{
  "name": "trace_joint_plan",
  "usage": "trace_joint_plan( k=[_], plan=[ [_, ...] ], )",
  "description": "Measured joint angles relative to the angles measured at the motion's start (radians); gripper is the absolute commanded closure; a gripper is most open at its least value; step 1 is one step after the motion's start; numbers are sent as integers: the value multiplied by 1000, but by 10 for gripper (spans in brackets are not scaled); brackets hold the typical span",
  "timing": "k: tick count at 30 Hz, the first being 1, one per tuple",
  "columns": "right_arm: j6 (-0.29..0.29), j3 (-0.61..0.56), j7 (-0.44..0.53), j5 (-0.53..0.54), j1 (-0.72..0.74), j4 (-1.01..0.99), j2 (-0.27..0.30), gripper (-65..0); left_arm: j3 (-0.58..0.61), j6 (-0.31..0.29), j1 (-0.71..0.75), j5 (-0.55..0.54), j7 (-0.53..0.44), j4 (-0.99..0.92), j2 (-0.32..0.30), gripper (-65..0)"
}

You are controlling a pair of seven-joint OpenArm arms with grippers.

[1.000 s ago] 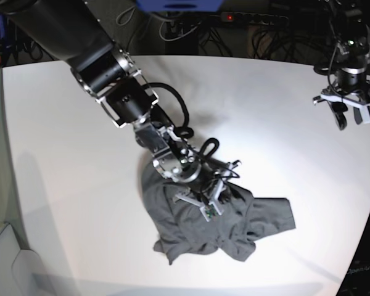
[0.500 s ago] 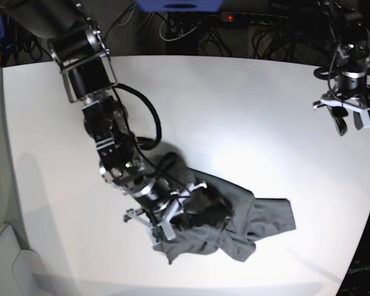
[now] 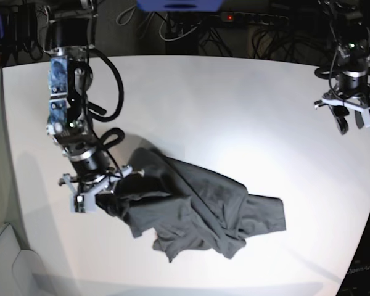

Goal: Layout the t-shirt on the table in an organized manner, then fold the t-shirt properly
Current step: 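Drag the pinched shirt fold away from the pile with the right gripper, then reach the left gripper down and grasp the shirt's bunched edge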

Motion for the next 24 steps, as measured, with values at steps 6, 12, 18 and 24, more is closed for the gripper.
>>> trace_joint_plan(
  k=[6,12,18,24],
  plan=[
    [2,142,-2,0,-112,125,-50,0,0,0,0,0,0,0,0,-267],
    [2,244,6,2,-220,216,-120,0,-1,0,2,0,-3,0,1,-267],
    [2,338,-2,3,-257,213,-187,-12,-1,0,3,0,-3,0,0,-271],
    [0,439,-2,3,-261,210,-229,-199,-1,-28,2,0,-3,0,-2,-271]
  ],
)
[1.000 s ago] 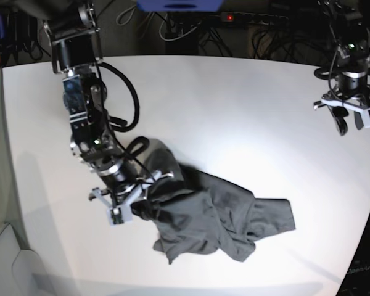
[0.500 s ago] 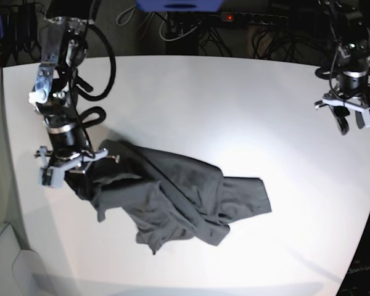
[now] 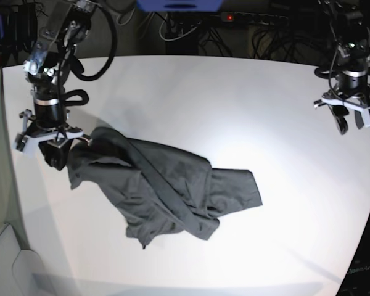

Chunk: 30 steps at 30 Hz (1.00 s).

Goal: Layout the t-shirt on the table in an organized manner, then fold the t-shirt properly
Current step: 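Reach the left gripper down and grasp the shirt's bunched edge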

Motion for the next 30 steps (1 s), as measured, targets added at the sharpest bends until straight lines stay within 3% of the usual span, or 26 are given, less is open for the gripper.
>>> trace_joint_plan(
  k=[4,7,13,19,21,24,30],
  plan=[
    [1,2,-61,-2,5,-24,3,-329,2,-122,-13,3,7,0,2,-271],
    [0,7,-44,-2,-3,-23,9,-359,4,-149,-49,4,4,1,19,-272],
    [0,7,-56,-3,-20,-23,11,-359,61,-137,-200,23,11,14,65,-272],
    [2,3,-58,-3,-38,-21,43,-359,288,-140,-401,18,8,-14,61,-272],
    [2,6,-55,-5,-41,-21,52,-359,372,-137,-499,20,88,-89,61,-271],
    [2,2,-55,-6,-36,-20,55,-359,451,-135,-617,23,108,-239,127,-271],
    [2,4,-57,-7,-40,-16,72,-359,450,-132,-801,27,106,-584,262,-271]
  ],
)
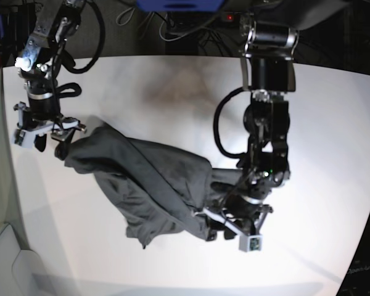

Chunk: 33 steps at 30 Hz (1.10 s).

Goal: Layout the t-shirt on the table in an organized manner, then fold the t-shirt properly
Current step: 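Reach the left gripper down and grasp the shirt's bunched edge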

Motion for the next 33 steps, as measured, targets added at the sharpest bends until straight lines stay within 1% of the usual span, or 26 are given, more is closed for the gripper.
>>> trace_joint_plan(
  k=[2,3,5,8,11,13,15,18,21,23,26,28,30,33],
  plan=[
    [0,-2,2,1,2,0,0,-359,2,1,-60,-4,-19,-103,35,-271],
    [0,-3,2,2,2,0,-2,-359,5,0,-89,-5,-48,-152,47,-271],
    [0,-4,-4,1,2,0,-3,-359,11,-11,-125,-9,-105,-240,52,-271],
    [0,-2,-1,1,0,0,0,-359,6,11,-176,-9,-159,-379,45,-271],
    [0,-2,0,1,-1,0,0,-359,7,122,-207,-15,-206,-485,43,-271],
    [0,-8,-2,1,-1,0,8,-359,7,143,-211,-32,-240,-523,42,-271],
    [0,-7,-2,1,2,0,13,-359,52,154,-210,-66,-265,-540,36,-271],
    [0,-6,-2,1,0,0,15,-359,148,151,-210,-122,-291,-548,42,-271],
    [0,-8,-2,1,1,0,14,-359,213,146,-212,-152,-327,-548,50,-271],
    [0,-8,-2,1,2,0,14,-359,240,147,-222,-181,-346,-581,46,-271],
    [0,-8,-3,1,2,0,16,-359,261,163,-236,-232,-381,-664,44,-271],
    [0,-8,-2,1,2,0,19,-359,266,211,-244,-258,-406,-719,44,-271],
    [0,-8,-2,1,2,0,22,-359,265,219,-252,-272,-423,-762,39,-272],
    [0,-8,-2,1,2,0,22,-359,265,214,-257,-272,-455,-775,41,-272]
  ],
)
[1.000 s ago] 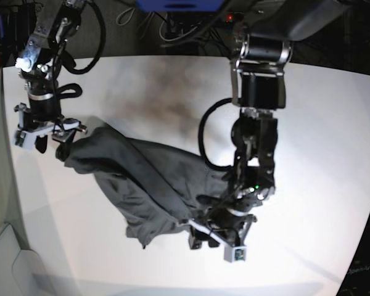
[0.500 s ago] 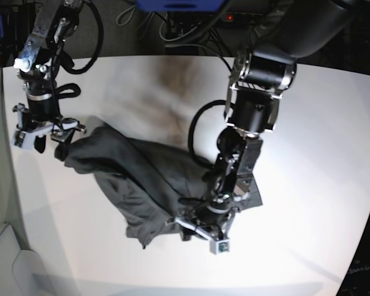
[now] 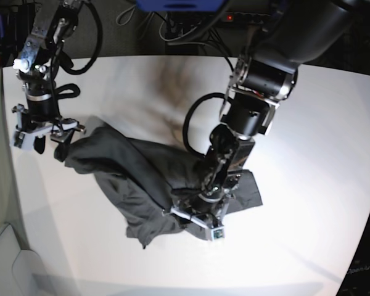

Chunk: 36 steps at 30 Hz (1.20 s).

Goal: Layout the t-shirt on the table in an organized manner, then fold the t-shirt properly
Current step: 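Reach the left gripper down and grasp the shirt's bunched edge, then lift the shirt with both grippers and bring them toward each other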

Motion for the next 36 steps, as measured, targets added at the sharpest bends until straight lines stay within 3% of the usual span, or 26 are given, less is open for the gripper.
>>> trace_joint_plan(
  k=[10,15,21,36],
  plan=[
    [0,0,0,0,6,0,0,-359,60,-5,-16,-3,-13,-8,3,-272],
    [0,0,0,0,8,0,0,-359,64,-1,-16,-32,-96,-9,2,-272],
    [0,0,0,0,8,0,0,-359,64,0,-14,-123,-98,-69,1,-272],
    [0,0,0,0,5,0,0,-359,65,-1,-14,-123,-106,-69,1,-267]
  ],
)
